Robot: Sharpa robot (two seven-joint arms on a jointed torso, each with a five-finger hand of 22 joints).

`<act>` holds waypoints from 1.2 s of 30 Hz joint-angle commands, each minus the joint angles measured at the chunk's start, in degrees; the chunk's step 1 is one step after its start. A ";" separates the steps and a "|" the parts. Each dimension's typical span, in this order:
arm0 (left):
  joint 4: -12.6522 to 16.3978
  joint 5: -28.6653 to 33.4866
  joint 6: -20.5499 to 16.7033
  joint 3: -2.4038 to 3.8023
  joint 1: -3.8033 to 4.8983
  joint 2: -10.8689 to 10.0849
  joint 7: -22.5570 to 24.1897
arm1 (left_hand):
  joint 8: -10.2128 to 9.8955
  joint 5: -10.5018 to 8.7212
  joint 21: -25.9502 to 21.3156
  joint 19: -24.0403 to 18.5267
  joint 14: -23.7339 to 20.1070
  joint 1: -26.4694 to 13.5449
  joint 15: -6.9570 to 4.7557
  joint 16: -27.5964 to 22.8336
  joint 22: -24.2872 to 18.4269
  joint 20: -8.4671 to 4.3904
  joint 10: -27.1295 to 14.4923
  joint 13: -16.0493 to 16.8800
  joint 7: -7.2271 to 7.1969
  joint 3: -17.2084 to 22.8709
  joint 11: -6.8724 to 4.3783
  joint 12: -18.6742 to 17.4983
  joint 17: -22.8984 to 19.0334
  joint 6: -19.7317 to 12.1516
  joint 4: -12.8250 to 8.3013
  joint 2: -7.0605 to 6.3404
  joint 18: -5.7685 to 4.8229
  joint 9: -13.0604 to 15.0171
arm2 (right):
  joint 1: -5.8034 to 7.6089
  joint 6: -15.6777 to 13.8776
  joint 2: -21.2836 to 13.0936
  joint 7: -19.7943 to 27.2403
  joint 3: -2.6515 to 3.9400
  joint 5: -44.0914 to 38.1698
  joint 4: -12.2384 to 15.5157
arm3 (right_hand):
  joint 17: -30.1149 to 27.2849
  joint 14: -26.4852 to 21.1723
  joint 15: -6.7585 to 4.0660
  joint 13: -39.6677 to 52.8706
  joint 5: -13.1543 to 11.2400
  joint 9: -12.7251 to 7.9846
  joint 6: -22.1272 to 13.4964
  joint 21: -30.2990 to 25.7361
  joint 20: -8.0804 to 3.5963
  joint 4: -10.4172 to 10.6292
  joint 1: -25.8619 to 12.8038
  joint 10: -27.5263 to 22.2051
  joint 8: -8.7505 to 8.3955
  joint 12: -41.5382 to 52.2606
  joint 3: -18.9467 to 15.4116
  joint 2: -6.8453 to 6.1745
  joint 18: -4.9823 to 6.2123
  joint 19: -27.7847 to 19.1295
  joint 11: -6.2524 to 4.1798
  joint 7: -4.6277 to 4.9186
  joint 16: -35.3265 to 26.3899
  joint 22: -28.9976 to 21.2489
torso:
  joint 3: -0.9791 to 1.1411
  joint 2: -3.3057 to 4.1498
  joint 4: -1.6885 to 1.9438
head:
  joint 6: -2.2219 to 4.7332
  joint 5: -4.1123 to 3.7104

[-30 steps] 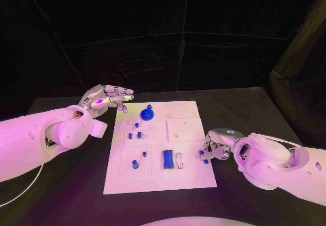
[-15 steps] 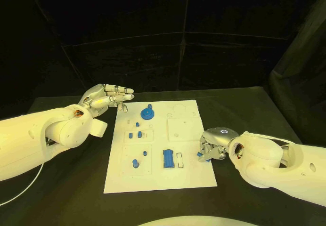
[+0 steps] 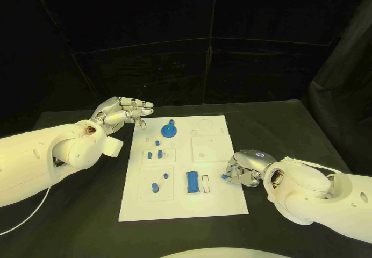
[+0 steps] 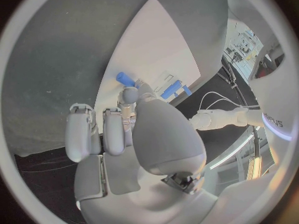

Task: Assemble the parts on the task board

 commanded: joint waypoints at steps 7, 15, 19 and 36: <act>0.19 0.18 0.64 0.03 0.06 -0.12 0.17 | 0.33 0.14 -0.38 -0.37 -0.31 0.21 -0.06 0.21 -0.09 -0.07 0.03 -0.09 0.07 -0.12 -0.06 0.34 -0.07 0.30 -0.30 0.52 0.84 -0.05 | 0.05 -8.25 0.17 0.00 0.01 14.66 1.63 | 0.62 3.34 -0.44 0.51 0.24 0.38 1.65 0.50 -0.20 2.19 -2.27 0.62 -0.68 0.11 6.30 -3.90 -0.23 0.47 -0.40 -0.22 0.21 5.93 | -0.04 0.09 0.07 | -0.42 0.20; 0.32 0.18 0.64 0.03 0.07 -0.21 0.17 | 0.34 0.14 -0.38 -0.36 -0.32 0.31 -0.08 0.23 -0.09 -0.09 0.02 -0.10 0.07 -0.08 -0.06 0.36 -0.10 0.30 -0.38 0.53 0.84 -0.05 | 0.06 -8.56 1.81 -0.75 0.01 17.38 1.14 | 1.48 3.53 -0.49 1.50 3.77 0.75 3.21 0.96 -0.23 4.81 -6.82 1.68 -0.58 1.34 6.92 -7.13 -0.40 1.01 -0.53 -0.45 0.75 6.64 | -0.09 0.06 0.08 | -0.75 0.28; 0.36 0.18 0.65 0.03 0.07 -0.25 0.15 | 0.34 0.14 -0.38 -0.36 -0.32 0.31 -0.08 0.23 -0.09 -0.09 0.02 -0.10 0.07 -0.08 -0.06 0.36 -0.10 0.30 -0.38 0.53 0.84 -0.05 | 0.06 -7.87 2.79 -1.29 0.01 18.10 0.57 | 2.03 3.64 -0.63 2.00 6.43 1.02 3.97 1.14 -0.34 5.13 -8.58 2.16 -0.48 1.92 6.51 -7.82 -0.46 1.21 -0.69 -0.67 1.12 6.92 | -0.08 0.04 0.12 | -0.85 0.31; 0.43 0.18 0.78 0.03 0.09 -0.20 0.03 | 0.34 0.14 -0.38 -0.36 -0.32 0.31 -0.08 0.23 -0.09 -0.09 0.02 -0.10 0.07 -0.08 -0.06 0.36 -0.10 0.30 -0.38 0.53 0.84 -0.05 | 0.07 -6.44 6.74 -2.68 0.01 19.23 -1.62 | 2.85 3.78 -0.98 2.19 7.52 1.87 5.73 1.32 -0.66 5.26 -11.85 2.86 -0.31 1.94 5.38 -7.47 -0.53 1.43 -1.13 -1.25 1.64 7.23 | -0.07 0.04 0.11 | -1.15 0.61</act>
